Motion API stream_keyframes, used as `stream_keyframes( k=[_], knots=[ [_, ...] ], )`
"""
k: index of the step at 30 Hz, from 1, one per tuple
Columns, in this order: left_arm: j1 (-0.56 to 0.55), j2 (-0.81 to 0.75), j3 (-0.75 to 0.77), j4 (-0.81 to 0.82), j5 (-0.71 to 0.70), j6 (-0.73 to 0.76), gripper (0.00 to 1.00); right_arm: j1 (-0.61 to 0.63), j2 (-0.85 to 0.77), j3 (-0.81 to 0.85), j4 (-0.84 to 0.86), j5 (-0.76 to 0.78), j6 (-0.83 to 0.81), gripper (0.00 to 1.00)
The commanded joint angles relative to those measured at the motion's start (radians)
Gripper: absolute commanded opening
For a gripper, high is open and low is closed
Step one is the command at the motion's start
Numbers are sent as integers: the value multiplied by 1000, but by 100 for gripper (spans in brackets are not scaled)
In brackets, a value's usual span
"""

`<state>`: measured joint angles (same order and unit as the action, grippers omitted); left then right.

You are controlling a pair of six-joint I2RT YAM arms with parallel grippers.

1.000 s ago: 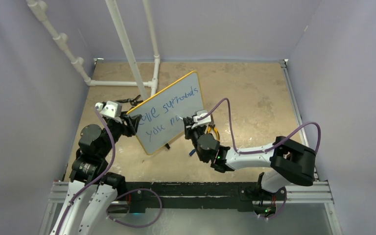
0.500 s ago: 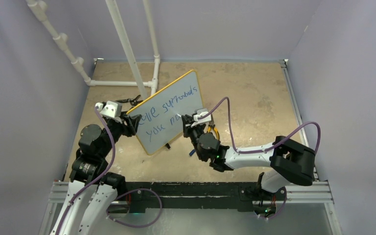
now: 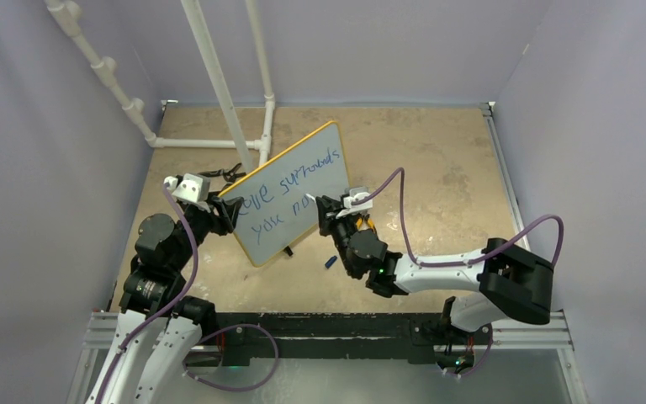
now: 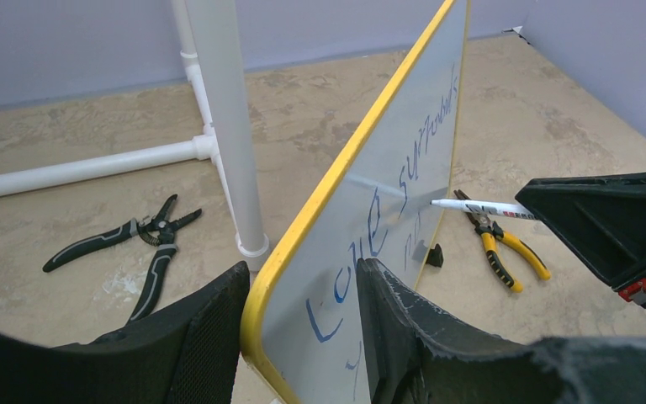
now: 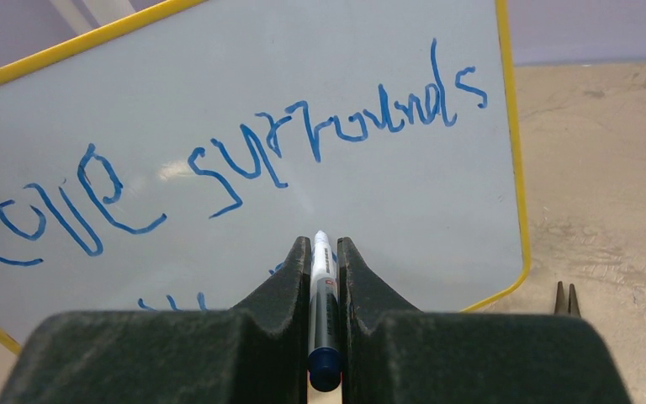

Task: Write a sentence on the whiteboard

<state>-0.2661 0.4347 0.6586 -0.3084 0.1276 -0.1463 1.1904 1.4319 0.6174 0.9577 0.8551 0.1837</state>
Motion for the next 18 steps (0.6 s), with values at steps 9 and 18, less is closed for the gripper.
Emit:
stream_keyframes(
  k=[9, 18],
  knots=[
    [-1, 7, 3, 29, 16, -7, 49, -9, 34, 15, 51, 19, -13, 0],
    [-1, 7, 2, 29, 17, -6, 49, -21, 46, 21, 80, 18, -33, 0]
  ],
)
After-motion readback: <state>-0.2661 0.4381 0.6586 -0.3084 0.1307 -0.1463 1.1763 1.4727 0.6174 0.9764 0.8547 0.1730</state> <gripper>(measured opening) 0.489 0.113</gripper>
